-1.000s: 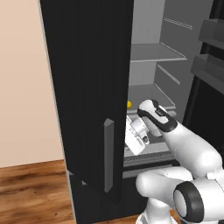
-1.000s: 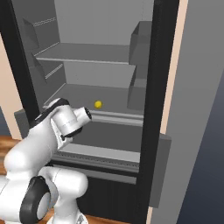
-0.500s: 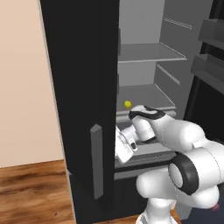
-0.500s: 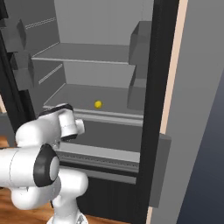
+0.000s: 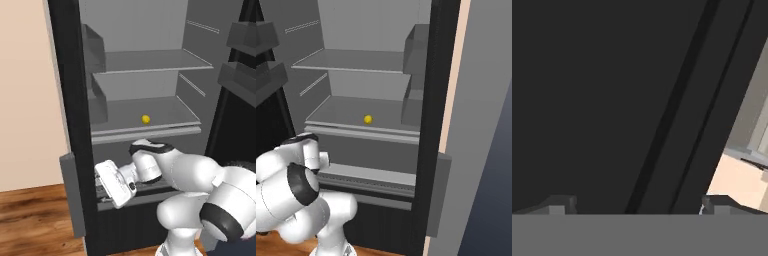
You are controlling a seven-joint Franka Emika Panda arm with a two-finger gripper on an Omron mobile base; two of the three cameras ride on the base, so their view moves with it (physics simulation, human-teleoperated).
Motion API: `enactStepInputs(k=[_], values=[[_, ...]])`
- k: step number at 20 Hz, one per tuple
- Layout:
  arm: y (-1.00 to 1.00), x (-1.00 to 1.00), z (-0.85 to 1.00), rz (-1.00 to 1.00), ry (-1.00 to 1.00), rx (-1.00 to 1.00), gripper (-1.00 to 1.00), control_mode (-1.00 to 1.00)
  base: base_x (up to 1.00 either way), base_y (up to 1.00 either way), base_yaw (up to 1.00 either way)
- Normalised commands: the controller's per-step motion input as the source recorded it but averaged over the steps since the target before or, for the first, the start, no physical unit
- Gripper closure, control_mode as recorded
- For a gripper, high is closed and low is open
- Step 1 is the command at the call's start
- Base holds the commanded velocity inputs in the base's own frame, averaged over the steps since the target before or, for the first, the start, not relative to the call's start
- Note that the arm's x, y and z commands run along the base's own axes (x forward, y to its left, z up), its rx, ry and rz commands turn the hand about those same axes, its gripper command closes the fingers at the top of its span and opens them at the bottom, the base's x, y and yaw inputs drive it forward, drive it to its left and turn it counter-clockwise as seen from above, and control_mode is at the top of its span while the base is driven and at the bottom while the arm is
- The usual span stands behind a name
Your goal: Retrieve a lemon from the fridge and place it on the cutting board with the fish.
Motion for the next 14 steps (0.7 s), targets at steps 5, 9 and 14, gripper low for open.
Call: enactStepInputs(k=[5,9,14], values=[[0.30,-0.06,0.16,-0.05,0.01,-0.17,-1.00,-1.00,0.00,0.00,0.00],[0.33,0.00,0.19,-0.03,0.01,-0.16,-1.00,-1.00,0.00,0.00,0.00],[0.44,0.00,0.10,-0.09,0.00,-0.18,-1.00,-1.00,0.00,0.00,0.00]])
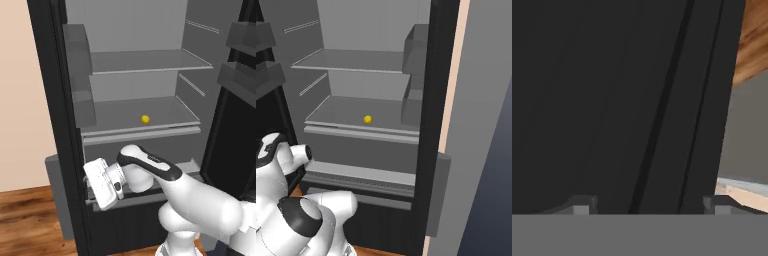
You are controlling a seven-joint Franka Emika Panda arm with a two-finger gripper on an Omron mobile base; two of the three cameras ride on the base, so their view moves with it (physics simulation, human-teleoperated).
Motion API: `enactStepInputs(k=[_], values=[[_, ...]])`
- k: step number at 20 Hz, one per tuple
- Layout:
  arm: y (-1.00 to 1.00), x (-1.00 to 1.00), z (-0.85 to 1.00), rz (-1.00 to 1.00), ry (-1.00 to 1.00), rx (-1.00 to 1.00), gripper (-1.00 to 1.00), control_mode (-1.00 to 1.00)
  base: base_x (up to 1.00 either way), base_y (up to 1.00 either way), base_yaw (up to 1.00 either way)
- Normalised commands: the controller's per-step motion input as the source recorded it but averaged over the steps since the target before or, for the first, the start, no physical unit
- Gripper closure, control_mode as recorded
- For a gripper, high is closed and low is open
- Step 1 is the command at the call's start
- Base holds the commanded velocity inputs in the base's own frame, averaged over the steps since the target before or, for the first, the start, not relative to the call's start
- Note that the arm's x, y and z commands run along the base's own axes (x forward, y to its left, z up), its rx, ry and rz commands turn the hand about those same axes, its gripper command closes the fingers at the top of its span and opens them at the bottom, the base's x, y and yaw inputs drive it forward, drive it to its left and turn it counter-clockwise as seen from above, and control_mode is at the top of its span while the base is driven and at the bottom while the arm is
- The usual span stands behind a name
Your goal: Retrieve a lemon from the fridge and place it on the cutting board with the fish.
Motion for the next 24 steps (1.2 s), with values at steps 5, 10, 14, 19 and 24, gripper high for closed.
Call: enactStepInputs(k=[5,10,14,19,24], values=[[0.83,0.07,0.00,-0.15,0.00,-0.11,-1.00,-1.00,0.00,0.00,0.00],[0.02,0.25,-0.03,-0.07,0.00,-0.14,-1.00,-1.00,0.00,0.00,0.00],[-0.74,0.20,-0.17,-0.03,0.00,-0.20,-1.00,-1.00,0.00,0.00,0.00],[-0.99,0.40,-0.01,-0.01,-0.06,-0.19,-1.00,-1.00,0.00,0.00,0.00],[-0.89,0.56,-0.14,0.03,-0.38,-0.15,-1.00,-1.00,0.00,0.00,0.00]])
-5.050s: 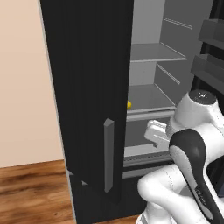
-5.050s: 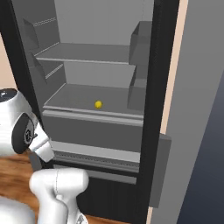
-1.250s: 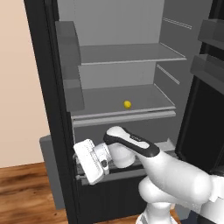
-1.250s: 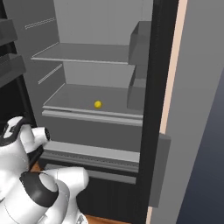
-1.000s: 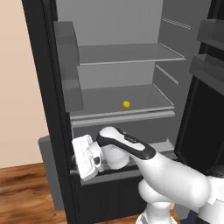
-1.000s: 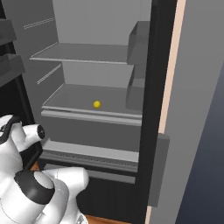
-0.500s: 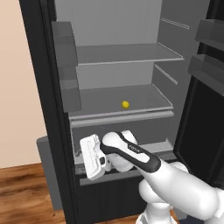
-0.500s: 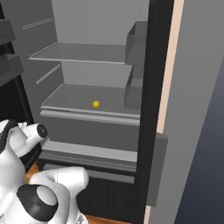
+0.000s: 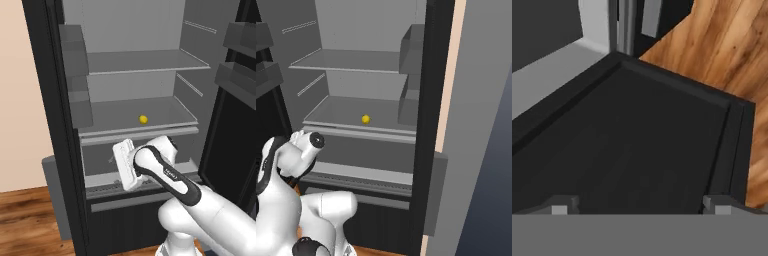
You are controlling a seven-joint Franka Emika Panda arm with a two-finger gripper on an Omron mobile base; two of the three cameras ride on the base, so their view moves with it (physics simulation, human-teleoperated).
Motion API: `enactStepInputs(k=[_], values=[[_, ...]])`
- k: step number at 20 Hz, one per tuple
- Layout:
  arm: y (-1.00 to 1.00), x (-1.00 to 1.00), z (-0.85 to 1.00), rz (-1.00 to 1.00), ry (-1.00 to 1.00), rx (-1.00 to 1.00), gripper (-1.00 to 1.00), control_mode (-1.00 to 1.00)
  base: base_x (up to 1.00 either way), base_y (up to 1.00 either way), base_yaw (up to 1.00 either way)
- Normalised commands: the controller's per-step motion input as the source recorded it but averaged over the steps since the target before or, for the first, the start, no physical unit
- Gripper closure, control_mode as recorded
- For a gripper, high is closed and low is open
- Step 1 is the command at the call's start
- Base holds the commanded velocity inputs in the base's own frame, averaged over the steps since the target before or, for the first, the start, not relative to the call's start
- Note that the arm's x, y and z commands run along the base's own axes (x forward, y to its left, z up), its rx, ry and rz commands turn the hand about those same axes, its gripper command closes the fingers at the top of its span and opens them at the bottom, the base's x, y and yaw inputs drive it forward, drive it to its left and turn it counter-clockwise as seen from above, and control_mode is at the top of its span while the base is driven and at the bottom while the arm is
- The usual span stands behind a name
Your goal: Retrieve a lemon from the fridge and place it on the cutting board with the fish.
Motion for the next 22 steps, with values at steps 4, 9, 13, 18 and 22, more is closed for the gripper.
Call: enactStepInputs(k=[4,9,13,18,22], values=[[-0.52,0.47,-0.32,0.20,-0.56,-0.27,-1.00,-1.00,0.00,0.00,0.00],[-0.95,0.77,-0.44,0.35,-0.29,-0.22,-1.00,-1.00,0.00,0.00,0.00],[-1.00,0.31,-0.39,0.36,-0.26,-0.31,-1.00,-1.00,0.00,0.00,0.00],[-0.75,-0.02,-0.29,0.41,-0.37,-0.51,-1.00,-1.00,0.00,0.00,0.00],[-0.35,-0.12,-0.23,0.34,-0.31,-0.68,-1.00,-1.00,0.00,0.00,0.00]])
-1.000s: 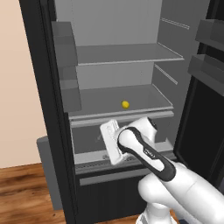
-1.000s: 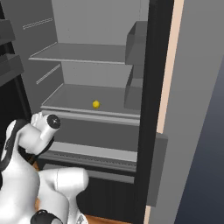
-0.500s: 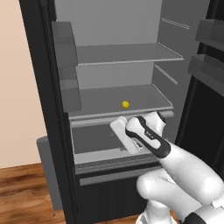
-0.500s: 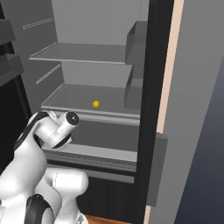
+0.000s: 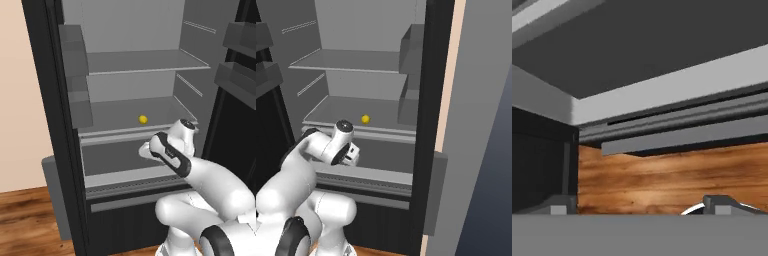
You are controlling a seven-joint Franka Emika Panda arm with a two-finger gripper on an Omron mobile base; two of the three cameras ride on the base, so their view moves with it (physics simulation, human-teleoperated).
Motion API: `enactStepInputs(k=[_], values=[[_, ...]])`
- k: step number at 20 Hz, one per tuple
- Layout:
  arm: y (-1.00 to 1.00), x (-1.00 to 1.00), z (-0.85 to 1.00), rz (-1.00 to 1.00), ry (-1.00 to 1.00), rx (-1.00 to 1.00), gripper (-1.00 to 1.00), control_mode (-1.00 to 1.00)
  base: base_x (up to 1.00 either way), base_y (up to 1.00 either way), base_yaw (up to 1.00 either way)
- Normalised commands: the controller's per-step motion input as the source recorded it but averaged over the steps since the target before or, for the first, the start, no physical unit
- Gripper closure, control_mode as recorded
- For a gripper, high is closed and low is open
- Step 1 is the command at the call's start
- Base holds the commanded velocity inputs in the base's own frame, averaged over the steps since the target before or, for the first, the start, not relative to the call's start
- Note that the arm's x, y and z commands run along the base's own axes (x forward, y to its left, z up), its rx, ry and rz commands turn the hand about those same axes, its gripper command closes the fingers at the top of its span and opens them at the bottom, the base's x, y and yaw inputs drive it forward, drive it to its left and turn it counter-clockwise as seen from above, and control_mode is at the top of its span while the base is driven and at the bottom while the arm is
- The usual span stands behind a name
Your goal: Retrieve a lemon from the fridge and place it on the cutting board with the fish.
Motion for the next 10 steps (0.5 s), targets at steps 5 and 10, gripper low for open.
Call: enactStepInputs(k=[5,10], values=[[-0.17,-0.11,-0.06,0.13,-0.21,-0.66,-1.00,-1.00,0.00,0.00,0.00],[-0.05,-0.03,0.04,0.01,-0.01,-0.06,-1.00,-1.00,0.00,0.00,0.00]])
